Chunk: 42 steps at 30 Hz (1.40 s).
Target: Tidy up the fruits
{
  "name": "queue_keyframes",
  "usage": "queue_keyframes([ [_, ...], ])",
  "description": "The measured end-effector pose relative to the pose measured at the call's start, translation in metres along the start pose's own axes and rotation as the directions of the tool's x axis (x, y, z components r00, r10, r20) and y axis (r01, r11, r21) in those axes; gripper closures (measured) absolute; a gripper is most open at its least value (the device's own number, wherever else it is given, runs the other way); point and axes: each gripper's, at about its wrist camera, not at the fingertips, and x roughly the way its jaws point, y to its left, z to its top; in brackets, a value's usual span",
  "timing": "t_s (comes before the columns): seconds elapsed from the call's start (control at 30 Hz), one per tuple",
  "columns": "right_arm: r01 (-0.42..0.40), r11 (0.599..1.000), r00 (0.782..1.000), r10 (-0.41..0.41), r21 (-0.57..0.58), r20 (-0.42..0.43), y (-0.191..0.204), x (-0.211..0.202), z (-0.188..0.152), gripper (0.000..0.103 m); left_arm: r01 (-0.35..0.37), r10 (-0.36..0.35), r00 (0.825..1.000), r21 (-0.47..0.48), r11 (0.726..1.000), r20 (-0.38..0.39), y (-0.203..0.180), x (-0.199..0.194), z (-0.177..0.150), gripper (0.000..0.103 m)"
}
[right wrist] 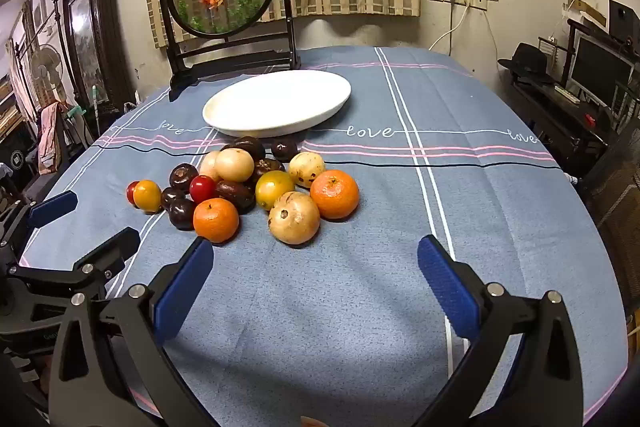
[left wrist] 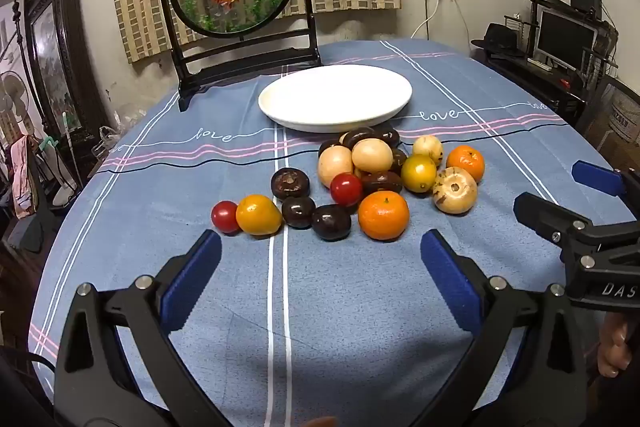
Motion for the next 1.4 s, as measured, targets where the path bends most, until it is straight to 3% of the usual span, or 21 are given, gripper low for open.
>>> queue_keyframes([
  [1.4,-0.006,1.000,1.000,0.006,0.002,0.006,0.0031,-0.0030,0.0008,0.001,0.001,-0.001,1.000,-0.003,1.000,-0.010,-0.0030,0.0017,-0.0039,0.002],
])
